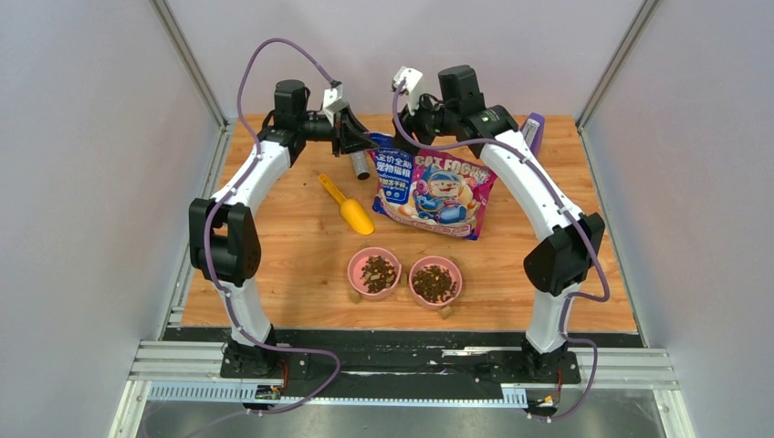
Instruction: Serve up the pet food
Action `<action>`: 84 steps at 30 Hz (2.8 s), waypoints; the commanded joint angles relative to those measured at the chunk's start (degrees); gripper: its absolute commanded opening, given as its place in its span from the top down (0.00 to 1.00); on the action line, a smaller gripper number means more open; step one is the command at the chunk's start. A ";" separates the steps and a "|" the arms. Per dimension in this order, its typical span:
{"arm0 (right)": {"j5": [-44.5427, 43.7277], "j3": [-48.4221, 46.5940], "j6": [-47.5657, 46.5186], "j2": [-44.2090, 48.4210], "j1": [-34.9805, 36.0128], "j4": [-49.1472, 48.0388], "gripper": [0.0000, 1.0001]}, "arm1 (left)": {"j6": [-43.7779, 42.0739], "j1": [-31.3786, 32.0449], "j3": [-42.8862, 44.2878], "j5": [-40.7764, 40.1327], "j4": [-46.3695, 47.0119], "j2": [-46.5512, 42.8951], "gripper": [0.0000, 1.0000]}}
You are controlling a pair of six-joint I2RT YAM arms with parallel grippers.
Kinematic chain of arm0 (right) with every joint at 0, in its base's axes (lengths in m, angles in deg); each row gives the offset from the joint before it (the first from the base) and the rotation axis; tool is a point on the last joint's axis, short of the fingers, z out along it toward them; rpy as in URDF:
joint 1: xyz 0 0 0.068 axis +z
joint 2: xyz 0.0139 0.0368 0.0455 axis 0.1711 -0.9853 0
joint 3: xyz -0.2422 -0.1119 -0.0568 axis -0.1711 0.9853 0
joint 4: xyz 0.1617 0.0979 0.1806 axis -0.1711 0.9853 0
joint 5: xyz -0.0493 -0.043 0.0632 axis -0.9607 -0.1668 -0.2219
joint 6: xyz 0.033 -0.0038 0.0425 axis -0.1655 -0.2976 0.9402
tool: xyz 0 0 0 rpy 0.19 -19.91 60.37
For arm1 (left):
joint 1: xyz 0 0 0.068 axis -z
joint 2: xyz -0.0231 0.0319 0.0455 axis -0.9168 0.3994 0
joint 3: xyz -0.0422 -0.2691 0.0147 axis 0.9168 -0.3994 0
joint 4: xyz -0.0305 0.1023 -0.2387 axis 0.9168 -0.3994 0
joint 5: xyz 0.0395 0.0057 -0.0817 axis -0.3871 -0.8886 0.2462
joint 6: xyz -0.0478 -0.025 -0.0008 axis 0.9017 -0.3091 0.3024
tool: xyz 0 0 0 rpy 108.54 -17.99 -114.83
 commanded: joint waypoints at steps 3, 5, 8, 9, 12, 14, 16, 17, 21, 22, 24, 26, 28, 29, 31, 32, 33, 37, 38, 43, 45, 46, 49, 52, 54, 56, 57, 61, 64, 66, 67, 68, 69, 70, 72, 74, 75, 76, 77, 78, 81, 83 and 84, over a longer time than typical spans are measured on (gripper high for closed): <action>2.00 -7.84 2.90 -3.68 0.31 3.29 0.58 | 1.46 -0.35 3.02 1.27 -0.22 -1.11 0.81; 2.21 -9.45 2.98 -4.86 0.38 4.81 0.60 | 1.67 -0.39 3.15 1.86 -0.25 -0.81 0.82; 2.27 -10.40 2.82 -5.71 0.65 5.89 0.61 | 2.36 -0.34 3.34 2.79 -0.24 -0.87 0.82; 2.18 -10.40 2.73 -5.78 0.78 5.87 0.61 | 2.20 -0.35 3.31 3.08 -0.25 -0.92 0.81; 2.01 -10.47 2.43 -5.96 1.20 5.87 0.64 | 1.88 -0.35 3.28 3.37 -0.33 -0.91 0.82; 1.39 -10.88 2.34 -6.34 1.42 5.92 0.70 | 1.77 -0.34 3.27 3.67 -0.24 -0.75 0.85; 1.05 -11.17 2.33 -6.44 1.58 5.92 0.78 | 1.74 -0.34 3.16 3.90 -0.20 -0.56 0.88; 0.93 -11.27 2.33 -6.41 1.67 5.91 0.81 | 1.76 -0.30 3.07 4.07 -0.23 -0.45 0.89; 0.91 -11.46 2.19 -6.30 1.94 5.85 0.88 | 1.76 -0.28 2.87 5.18 -0.19 0.01 0.81; 0.86 -11.46 2.17 -6.32 2.04 5.80 0.88 | 1.76 -0.27 2.84 5.32 -0.15 0.09 0.76; 0.87 -11.62 2.07 -6.56 2.48 5.74 0.77 | 1.84 -0.24 2.63 5.90 0.08 0.31 0.73; 0.76 -11.68 2.05 -6.76 2.66 5.76 0.77 | 1.94 -0.18 2.58 5.98 0.27 0.49 0.76; 0.80 -11.67 2.07 -6.93 2.81 5.68 0.80 | 2.04 -0.17 2.57 5.96 0.39 0.64 0.81; 0.82 -11.57 2.11 -6.92 2.71 5.72 0.83 | 2.01 -0.13 2.53 6.03 0.44 0.71 0.84; 0.77 -11.37 2.07 -6.83 2.86 5.83 0.90 | 1.85 -0.16 2.42 6.11 0.42 0.75 0.91; 0.75 -11.33 1.99 -6.77 2.86 5.89 0.96 | 1.81 -0.17 2.37 6.10 0.49 0.74 0.95; 0.59 -11.30 1.92 -6.62 2.88 6.01 1.00 | 1.58 -0.17 2.32 6.11 0.51 0.74 1.00; -6.15 -8.98 -2.50 -5.28 4.04 7.12 1.00 | -2.18 -0.21 2.30 4.03 -0.92 0.07 1.00; -8.09 -8.09 -3.84 -4.56 4.30 7.91 1.00 | -3.24 -0.28 2.44 3.34 -2.70 -0.08 1.00; -15.86 -2.12 -11.06 0.42 4.38 9.72 1.00 | -12.53 -1.15 6.16 -0.19 -12.29 0.00 1.00; -19.50 1.05 -14.43 2.82 4.44 9.79 1.00 | -14.46 -1.67 6.59 -0.42 -14.30 -0.09 1.00; -22.14 2.81 -15.60 3.75 4.44 9.85 1.00 | -15.09 -1.95 6.39 -0.51 -14.97 -0.37 1.00; -26.92 5.98 -18.76 6.22 4.49 9.98 1.00 | -16.78 -2.36 5.95 -1.29 -15.38 -0.81 1.00; -29.52 8.13 -20.70 8.41 4.38 10.02 1.00 | -16.80 -2.85 6.19 -1.53 -15.60 -0.76 1.00; -30.89 9.20 -21.36 9.26 4.28 9.98 1.00 | -16.89 -3.16 6.25 -1.69 -15.79 -0.64 1.00; -31.40 10.11 -21.69 9.91 4.08 10.06 1.00 | -17.01 -3.42 6.26 -1.87 -15.95 -0.65 1.00; -31.43 10.50 -21.81 10.32 3.83 10.21 1.00 | -17.03 -3.51 6.26 -1.94 -16.15 -0.66 1.00; -31.48 11.41 -21.93 11.24 2.77 11.10 1.00 | -17.13 -4.08 6.25 -2.01 -16.37 -0.63 1.00; -31.75 12.09 -22.31 12.09 1.71 11.72 1.00 | -17.21 -4.40 6.26 -2.17 -16.42 -0.64 1.00; -31.71 12.80 -22.41 12.94 1.04 12.08 1.00 | -17.36 -4.58 6.26 -2.18 -16.62 -0.67 1.00; -31.71 13.05 -22.38 13.38 0.56 12.24 1.00 | -17.42 -4.68 6.22 -2.18 -16.78 -0.67 1.00; -31.84 13.39 -22.37 13.84 0.04 12.40 1.00 | -17.47 -4.71 6.25 -2.20 -16.82 -0.67 1.00; -31.89 13.78 -22.29 14.30 -0.55 12.62 1.00 | -17.52 -4.80 6.24 -2.23 -16.85 -0.67 1.00; -31.99 14.11 -22.17 14.85 -1.18 12.81 1.00 | -17.56 -4.86 6.25 -2.28 -16.86 -0.67 1.00; -31.92 14.84 -21.82 15.99 -2.49 13.20 1.00 | -17.61 -4.97 6.25 -2.32 -16.94 -0.62 1.00; -31.88 15.87 -21.53 17.35 -3.65 13.38 1.00 | -17.59 -5.00 6.26 -2.35 -16.95 -0.57 1.00; -31.69 16.34 -21.31 18.06 -4.26 13.44 1.00 | -17.57 -5.03 6.22 -2.35 -16.95 -0.58 1.00; -31.42 16.81 -21.13 18.70 -4.86 13.49 1.00 | -17.57 -5.06 6.24 -2.35 -16.97 -0.58 1.00; -31.30 17.48 -20.86 19.52 -5.47 13.57 1.00 | -17.64 -5.08 6.26 -2.44 -17.00 -0.54 1.00; -31.33 18.06 -20.61 20.15 -6.15 13.51 1.00 | -17.65 -5.09 6.30 -2.44 -17.07 -0.56 1.00; -31.10 20.17 -19.69 22.06 -7.82 13.76 1.00 | -17.72 -5.24 6.35 -2.44 -17.04 -0.58 1.00; -31.03 21.47 -19.14 23.34 -8.87 13.76 1.00 | -17.67 -5.26 6.35 -2.36 -17.03 -0.51 1.00; -31.10 22.14 -18.81 24.05 -9.63 13.81 1.00 | -17.55 -5.22 6.31 -2.36 -17.03 -0.50 1.00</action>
